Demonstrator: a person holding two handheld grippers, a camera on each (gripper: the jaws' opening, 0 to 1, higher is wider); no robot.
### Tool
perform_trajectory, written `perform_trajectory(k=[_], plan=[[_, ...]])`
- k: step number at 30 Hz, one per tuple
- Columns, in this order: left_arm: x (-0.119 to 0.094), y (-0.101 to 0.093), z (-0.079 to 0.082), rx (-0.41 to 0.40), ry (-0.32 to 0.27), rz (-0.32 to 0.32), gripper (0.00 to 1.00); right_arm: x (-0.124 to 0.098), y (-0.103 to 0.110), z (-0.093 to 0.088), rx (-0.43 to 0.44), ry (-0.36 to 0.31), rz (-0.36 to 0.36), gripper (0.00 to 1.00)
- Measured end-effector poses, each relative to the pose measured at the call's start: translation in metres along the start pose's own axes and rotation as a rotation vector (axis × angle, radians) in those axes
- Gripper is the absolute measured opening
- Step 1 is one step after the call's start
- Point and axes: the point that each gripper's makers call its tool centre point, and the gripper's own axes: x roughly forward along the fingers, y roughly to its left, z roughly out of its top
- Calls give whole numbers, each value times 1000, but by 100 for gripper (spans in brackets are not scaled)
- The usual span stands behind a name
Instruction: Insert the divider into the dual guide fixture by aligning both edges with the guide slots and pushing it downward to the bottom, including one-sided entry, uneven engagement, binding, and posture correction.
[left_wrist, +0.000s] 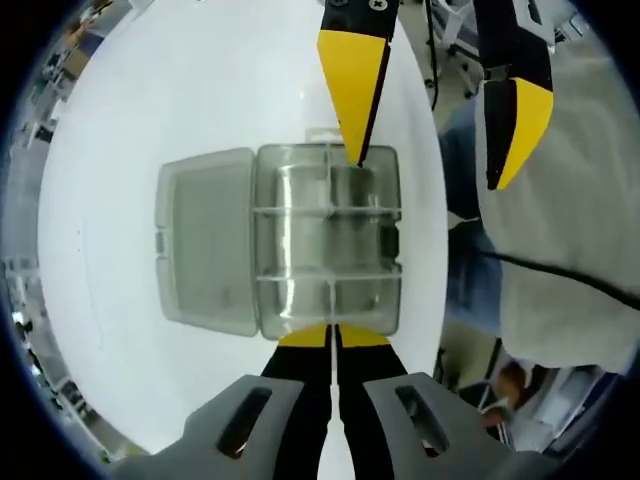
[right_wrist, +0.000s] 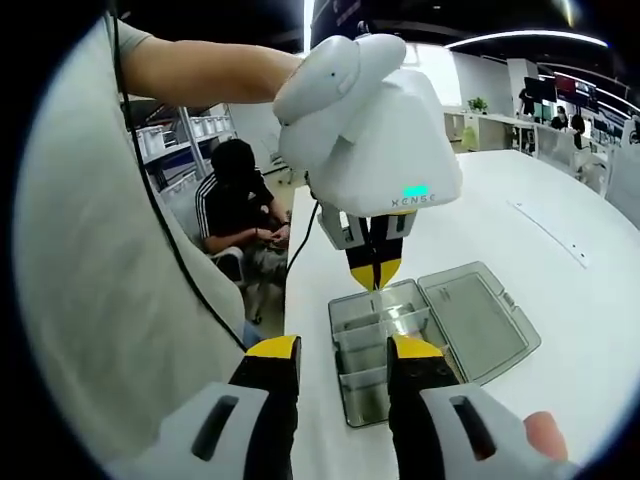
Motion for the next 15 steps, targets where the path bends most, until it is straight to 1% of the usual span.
perform_trajectory(k=[7,15], plan=[[3,1,-1,0,13,-10,0,0,0,0,4,-1,2,30],[5,1,-1,-2,11,-12,0,-1,0,-2,8,3,2,30]])
